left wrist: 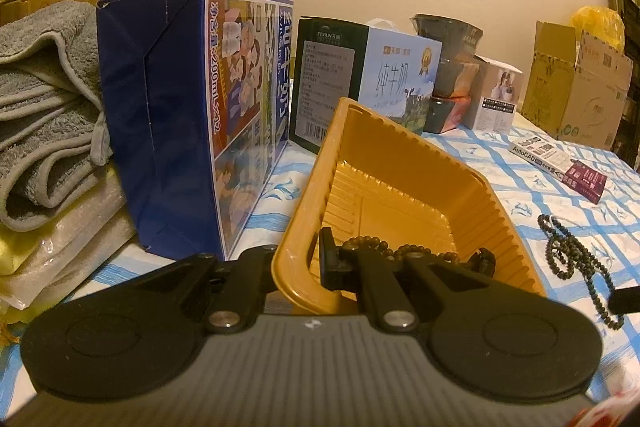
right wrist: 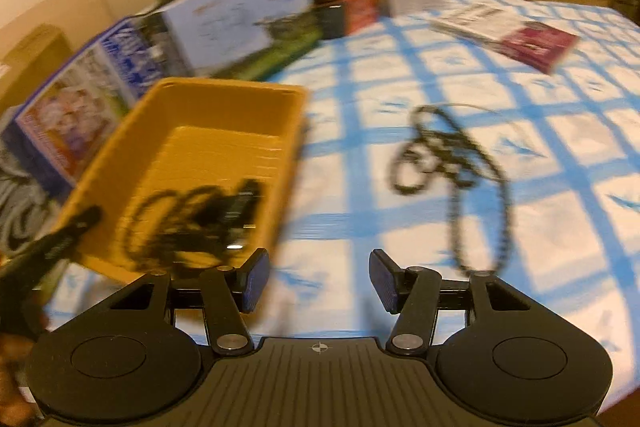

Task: Organize jewelry
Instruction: 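Move the open right gripper back to the dark green bead necklace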

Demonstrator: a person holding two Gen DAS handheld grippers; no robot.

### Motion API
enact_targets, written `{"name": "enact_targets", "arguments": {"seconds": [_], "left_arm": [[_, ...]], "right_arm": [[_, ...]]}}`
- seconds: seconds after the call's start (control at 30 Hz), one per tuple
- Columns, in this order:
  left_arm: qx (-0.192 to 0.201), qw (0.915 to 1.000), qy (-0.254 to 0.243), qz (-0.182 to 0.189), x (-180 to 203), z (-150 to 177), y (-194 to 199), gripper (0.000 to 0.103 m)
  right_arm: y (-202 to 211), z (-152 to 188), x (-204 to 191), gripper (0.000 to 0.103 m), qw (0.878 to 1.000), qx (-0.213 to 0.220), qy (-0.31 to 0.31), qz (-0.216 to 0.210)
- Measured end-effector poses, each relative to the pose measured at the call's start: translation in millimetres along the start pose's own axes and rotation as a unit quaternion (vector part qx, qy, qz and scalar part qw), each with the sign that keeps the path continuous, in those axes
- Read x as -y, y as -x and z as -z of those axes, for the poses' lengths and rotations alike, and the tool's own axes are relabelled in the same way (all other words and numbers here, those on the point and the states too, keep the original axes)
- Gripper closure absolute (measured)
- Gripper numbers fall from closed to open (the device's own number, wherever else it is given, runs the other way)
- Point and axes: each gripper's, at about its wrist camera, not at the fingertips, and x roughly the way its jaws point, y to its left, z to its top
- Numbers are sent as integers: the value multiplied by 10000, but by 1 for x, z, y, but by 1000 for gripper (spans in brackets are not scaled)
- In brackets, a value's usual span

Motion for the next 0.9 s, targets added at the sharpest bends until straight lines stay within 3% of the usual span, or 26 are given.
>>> {"name": "enact_targets", "arguments": {"seconds": [0.33, 0.9], "left_arm": [[-18, 10000, -48, -42, 1, 1, 1, 95], [-28, 10000, -51, -48, 2, 0, 1, 95]], "right_arm": [[14, 1, 49, 48, 9977, 109, -307, 597], [8, 0, 56, 47, 9971, 102, -253, 709]]}}
